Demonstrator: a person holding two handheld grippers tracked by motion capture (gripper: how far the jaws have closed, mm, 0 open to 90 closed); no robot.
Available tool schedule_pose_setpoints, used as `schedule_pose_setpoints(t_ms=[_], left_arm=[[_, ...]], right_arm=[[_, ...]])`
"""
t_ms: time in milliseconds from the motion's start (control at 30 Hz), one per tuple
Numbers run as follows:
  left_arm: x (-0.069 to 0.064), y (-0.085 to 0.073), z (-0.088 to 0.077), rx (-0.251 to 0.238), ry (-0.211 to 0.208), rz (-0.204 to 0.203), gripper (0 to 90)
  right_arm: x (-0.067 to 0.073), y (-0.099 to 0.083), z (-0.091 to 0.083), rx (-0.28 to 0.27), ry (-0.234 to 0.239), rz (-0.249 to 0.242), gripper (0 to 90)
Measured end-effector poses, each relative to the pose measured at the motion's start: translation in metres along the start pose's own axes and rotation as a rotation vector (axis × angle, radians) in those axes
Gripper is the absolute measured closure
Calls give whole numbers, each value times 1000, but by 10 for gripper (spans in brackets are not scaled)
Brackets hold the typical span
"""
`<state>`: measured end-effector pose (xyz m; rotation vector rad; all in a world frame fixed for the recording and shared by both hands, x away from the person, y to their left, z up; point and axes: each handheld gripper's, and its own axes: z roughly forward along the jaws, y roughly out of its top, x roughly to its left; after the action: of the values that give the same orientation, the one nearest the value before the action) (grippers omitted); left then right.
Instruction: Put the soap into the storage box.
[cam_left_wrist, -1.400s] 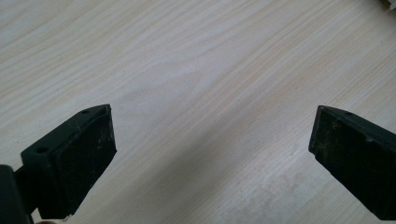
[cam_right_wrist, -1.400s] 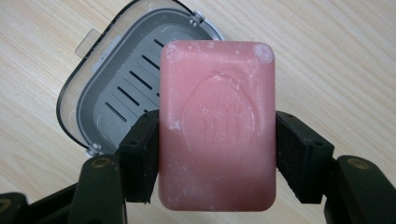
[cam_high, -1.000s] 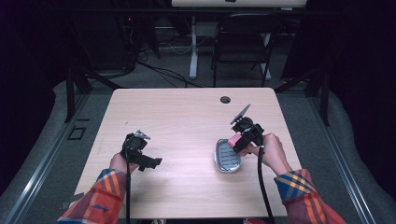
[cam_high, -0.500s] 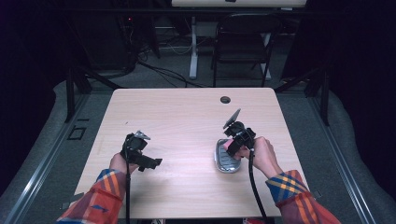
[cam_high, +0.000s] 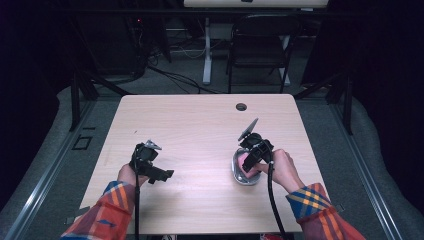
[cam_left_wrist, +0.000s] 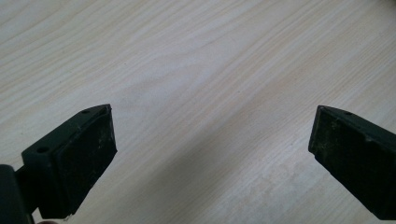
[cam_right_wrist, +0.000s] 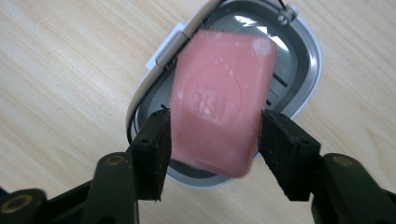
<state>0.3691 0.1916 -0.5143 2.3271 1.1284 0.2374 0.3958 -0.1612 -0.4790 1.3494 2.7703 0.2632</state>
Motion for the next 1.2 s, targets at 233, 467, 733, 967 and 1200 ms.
schedule_pose_setpoints(t_ms=[233,467,733,967,1200], left_arm=[[0,0,1,0,-4,0,7],[-1,0,1,-1,-1,1,8],[-1,0,0,-2,-1,4,8],[-1,1,0,-8,-2,5,7],[-1,0,-1,-11,-7,6,7]], right_arm=[[0,-5,-7,-38,10,-35,475],[-7,-17,-22,-119,30,-71,348],[-23,-36,-34,-172,-22,-95,212],[-41,-56,-44,-225,-51,-51,133],[-53,-74,-47,-250,-73,-10,66]])
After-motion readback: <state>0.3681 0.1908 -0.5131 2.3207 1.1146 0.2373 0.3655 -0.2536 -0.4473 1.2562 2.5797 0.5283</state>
